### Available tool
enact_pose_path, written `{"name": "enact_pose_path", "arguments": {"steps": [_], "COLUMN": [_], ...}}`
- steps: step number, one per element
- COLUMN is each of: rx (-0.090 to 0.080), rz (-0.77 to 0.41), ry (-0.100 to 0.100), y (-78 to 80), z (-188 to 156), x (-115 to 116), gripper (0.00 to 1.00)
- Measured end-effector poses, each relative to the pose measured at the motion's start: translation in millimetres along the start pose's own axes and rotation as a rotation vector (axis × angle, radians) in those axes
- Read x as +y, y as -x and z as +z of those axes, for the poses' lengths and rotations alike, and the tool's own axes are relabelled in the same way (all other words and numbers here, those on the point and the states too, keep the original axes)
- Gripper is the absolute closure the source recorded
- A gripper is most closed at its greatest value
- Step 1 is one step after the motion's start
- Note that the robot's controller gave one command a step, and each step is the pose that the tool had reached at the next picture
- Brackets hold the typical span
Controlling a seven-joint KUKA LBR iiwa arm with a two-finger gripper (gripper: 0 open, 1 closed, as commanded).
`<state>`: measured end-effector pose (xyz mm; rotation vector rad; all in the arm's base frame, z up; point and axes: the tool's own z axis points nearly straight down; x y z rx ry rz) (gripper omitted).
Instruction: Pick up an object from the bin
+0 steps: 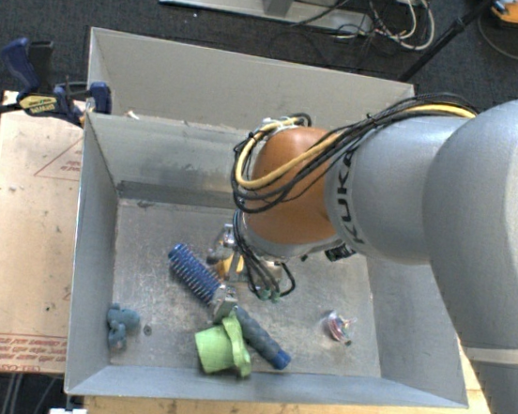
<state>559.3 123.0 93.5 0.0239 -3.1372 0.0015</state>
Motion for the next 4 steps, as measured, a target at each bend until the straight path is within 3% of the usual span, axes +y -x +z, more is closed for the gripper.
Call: {"name": "enact_pose_path", "arguments": {"steps": [1,2,3,4], "rx": [-0.024,-0.015,-0.016,-0.014], "rz": [-0.235,-0.481,-0.479,-0.577], "ry": [0.004,0.006,0.003,-0.001], "y": [-11.7,3.9,5.1,-3.1], "z": [17,18,16,-110], "x": [-7,-19,-21,-18], "gripper": [0.00,0.00,1.00,1.00]}}
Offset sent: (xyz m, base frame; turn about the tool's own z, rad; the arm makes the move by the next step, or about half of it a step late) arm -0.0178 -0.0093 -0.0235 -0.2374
